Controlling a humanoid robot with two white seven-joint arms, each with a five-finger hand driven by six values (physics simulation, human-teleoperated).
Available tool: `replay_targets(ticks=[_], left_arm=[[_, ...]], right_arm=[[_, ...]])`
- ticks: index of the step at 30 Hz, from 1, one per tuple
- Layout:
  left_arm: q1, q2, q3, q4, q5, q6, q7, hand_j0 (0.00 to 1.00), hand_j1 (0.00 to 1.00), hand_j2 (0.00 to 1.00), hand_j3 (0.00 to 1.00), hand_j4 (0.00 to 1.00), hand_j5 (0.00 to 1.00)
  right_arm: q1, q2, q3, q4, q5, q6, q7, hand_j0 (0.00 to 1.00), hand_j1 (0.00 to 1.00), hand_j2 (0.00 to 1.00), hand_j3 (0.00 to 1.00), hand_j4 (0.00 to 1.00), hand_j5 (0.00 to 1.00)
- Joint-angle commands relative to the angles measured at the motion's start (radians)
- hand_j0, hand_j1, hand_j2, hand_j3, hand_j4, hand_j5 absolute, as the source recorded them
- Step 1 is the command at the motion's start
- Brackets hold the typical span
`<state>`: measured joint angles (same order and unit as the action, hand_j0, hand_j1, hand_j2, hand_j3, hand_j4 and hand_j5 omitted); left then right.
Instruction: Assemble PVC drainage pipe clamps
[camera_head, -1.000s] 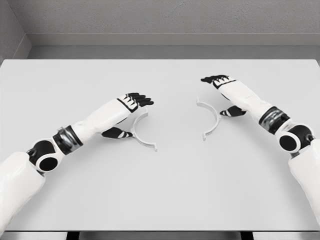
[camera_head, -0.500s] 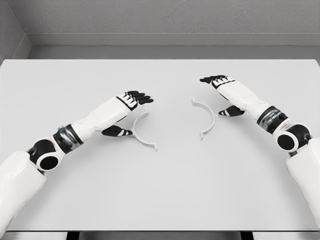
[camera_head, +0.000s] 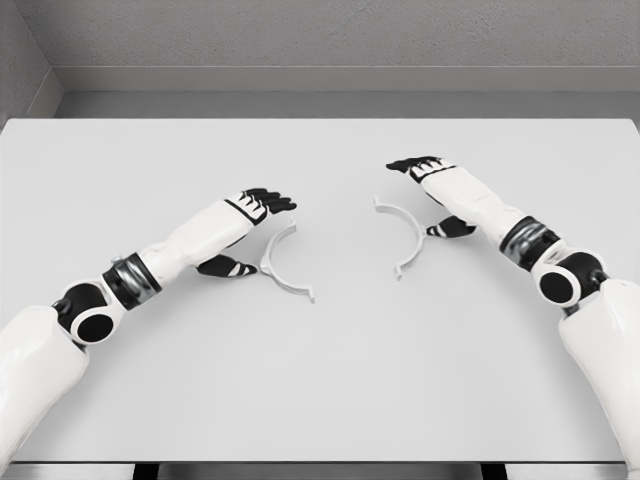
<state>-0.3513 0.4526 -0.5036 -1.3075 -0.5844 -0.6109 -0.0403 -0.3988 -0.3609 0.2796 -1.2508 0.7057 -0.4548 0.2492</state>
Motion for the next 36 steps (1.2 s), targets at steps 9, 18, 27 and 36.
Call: replay_targets(ticks=[9,18,27,36], left_arm=[[-0.002,-0.012,-0.007,-0.012,0.006,0.0,0.0,1.0,1.0,1.0,1.0,1.0,1.0],[-0.002,-0.025,-0.003,-0.013,0.006,0.0,0.0,1.0,1.0,1.0,1.0,1.0,1.0],[-0.006,0.014,0.002,0.004,0.012,0.0,0.0,1.0,1.0,1.0,1.0,1.0,1.0],[-0.011,0.028,0.003,0.004,0.014,0.0,0.0,1.0,1.0,1.0,1.0,1.0,1.0]], right_arm=[[0.005,0.022,0.026,-0.047,-0.002,0.024,0.001,1.0,1.0,1.0,1.0,1.0,1.0],[0.006,0.022,0.05,-0.079,-0.002,0.025,0.001,1.0,1.0,1.0,1.0,1.0,1.0],[0.005,0.03,0.075,-0.093,-0.002,0.044,0.001,1.0,1.0,1.0,1.0,1.0,1.0],[0.0,0.022,0.056,-0.139,-0.006,0.058,0.002,1.0,1.0,1.0,1.0,1.0,1.0]])
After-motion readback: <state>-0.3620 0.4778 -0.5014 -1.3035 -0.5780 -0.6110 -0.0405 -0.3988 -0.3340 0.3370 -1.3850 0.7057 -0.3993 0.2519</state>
